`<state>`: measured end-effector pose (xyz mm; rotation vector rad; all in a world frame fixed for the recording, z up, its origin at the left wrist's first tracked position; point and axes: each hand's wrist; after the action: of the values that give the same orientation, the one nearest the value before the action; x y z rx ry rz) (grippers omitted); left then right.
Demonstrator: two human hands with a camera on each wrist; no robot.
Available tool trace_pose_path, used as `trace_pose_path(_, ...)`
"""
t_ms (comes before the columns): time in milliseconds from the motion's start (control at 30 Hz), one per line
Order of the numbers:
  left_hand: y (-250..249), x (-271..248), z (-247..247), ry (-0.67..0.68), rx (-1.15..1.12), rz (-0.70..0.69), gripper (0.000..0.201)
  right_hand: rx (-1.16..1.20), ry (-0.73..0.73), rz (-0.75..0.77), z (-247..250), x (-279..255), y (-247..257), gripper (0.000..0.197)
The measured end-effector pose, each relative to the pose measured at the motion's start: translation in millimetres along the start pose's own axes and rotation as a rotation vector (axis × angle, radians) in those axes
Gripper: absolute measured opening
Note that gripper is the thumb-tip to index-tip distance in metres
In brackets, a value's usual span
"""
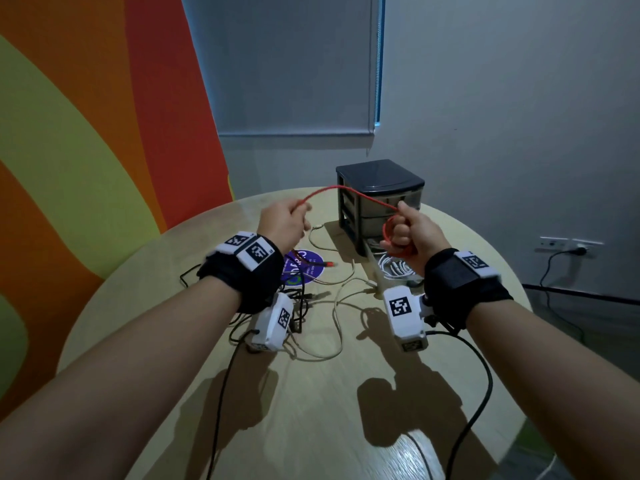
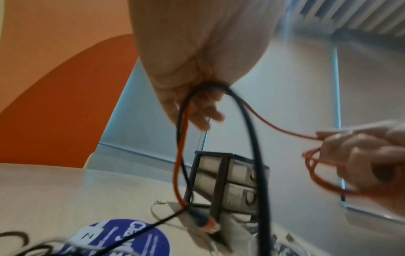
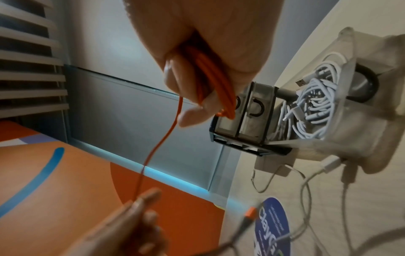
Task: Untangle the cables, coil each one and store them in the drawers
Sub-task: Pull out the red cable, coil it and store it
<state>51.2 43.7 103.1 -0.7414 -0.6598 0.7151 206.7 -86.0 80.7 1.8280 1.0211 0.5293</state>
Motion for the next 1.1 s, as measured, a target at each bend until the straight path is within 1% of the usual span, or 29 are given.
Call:
trace_pose_path(33, -5.0, 3.2, 2.9, -0.060, -0.012, -0.045, 0.023, -0.006, 0.041, -0.044, -1.8, -0.8, -3.1, 0.038)
trace_pose_path(100, -14.5, 6.6, 7.8, -0.139, 0.023, -0.131, 0.025, 0.006, 0.121, -0.116, -5.0, -2.8, -7.6, 0.041)
trace_pose_path(167, -22.5, 8.1, 10.5, -0.169, 0.019, -0.189, 0.025, 0.019, 0.180, -0.167, -8.0, -5.4, -10.2, 0.043)
trace_pose_path(233, -26.9, 9.3, 11.4, -0.167, 0.068, -0.206, 0.024, 0.028, 0.237, -0.196, -9.2, -8.4, -11.4, 0.043)
trace_pose_path(300, -27.4, 9.4, 11.3, -0.116, 0.174, -0.177, 0.022, 0.025, 0.275, -0.201, -9.4, -10.2, -11.8, 0.043)
trace_pose_path(367, -25.1, 7.4, 10.5, -0.029, 0.289, -0.144, 0.022, 0.007, 0.293, -0.195, -10.1, -11.4, -12.3, 0.043)
trace_pose_path(467, -20.8, 1.6, 7.0, 0.069, 0.371, -0.127, 0.020, 0.002, 0.328, -0.195, -9.7, -13.1, -13.2, 0.043)
trace_pose_path(600, -21.6, -4.6, 0.7, 0.218, 0.471, -0.126, 0.020, -0.120, 0.369, -0.214, -8.4, -12.9, -16.5, 0.034)
trace_pose_path(700, -27.5, -8.9, -3.0, 0.326, 0.567, -0.152, 0.019, -0.154, 0.376, -0.200, -12.2, -14.4, -18.0, 0.026)
trace_pose_path(800, -31.7, -12.8, -6.1, 0.416, 0.585, -0.166, 0.018, -0.097, 0.358, -0.176, -16.2, -12.5, -19.7, 0.021)
trace_pose_path(933, -35.9, -13.8, -2.9, 0.458, 0.580, -0.161, 0.012, -0.104, 0.336, -0.125, -21.1, -10.4, -21.9, 0.026)
trace_pose_path(1000, -36.7, -13.3, 2.0, 0.474, 0.586, -0.147, 0.011, -0.145, 0.307, -0.076, -25.4, -12.5, -22.0, 0.029)
trace_pose_path(1100, -34.6, -14.5, 4.6, 0.560, 0.565, -0.116, 0.015, -0.123, 0.272, 0.016, -28.7, -12.3, -22.0, 0.030)
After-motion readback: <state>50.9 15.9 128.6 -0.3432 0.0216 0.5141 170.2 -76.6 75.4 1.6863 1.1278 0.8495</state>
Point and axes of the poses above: each hand's wrist, its own x-axis towards the middle knuckle, its own z-axis out of the back of the hand, y = z × x, and after that the axes turned 5 degrees about y, right-handed
